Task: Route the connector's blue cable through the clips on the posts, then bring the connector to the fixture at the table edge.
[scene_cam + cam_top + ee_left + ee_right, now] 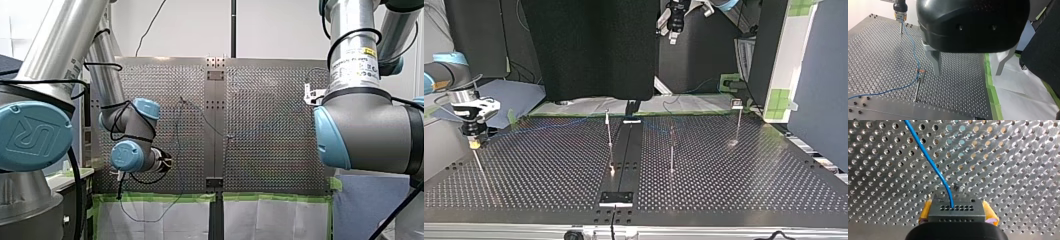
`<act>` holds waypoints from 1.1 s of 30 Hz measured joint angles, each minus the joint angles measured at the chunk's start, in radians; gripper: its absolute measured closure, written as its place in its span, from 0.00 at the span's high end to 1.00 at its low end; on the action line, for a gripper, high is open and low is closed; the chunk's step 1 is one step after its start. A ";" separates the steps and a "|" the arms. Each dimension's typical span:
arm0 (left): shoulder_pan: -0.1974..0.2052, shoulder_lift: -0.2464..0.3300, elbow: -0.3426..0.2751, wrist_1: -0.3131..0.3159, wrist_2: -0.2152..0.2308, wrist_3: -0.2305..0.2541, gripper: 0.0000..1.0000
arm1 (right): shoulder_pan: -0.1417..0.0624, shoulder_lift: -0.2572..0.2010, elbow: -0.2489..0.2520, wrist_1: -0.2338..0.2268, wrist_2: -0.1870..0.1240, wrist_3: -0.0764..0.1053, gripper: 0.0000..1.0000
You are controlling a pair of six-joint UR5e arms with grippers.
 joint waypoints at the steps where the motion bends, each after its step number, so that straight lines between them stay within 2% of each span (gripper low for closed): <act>1: 0.000 0.000 0.000 0.000 0.000 0.000 0.98 | 0.000 0.000 -0.001 0.000 -0.001 0.000 0.00; 17: 0.000 0.000 0.000 -0.005 0.000 0.002 0.98 | -0.016 0.004 -0.001 0.004 -0.022 -0.006 0.00; 24: 0.000 0.000 0.000 -0.005 0.000 0.002 0.98 | -0.018 0.016 -0.001 -0.001 -0.031 -0.014 0.00; 33: 0.000 0.000 0.000 -0.005 0.000 0.002 0.98 | -0.019 0.017 -0.005 -0.008 -0.049 -0.013 0.00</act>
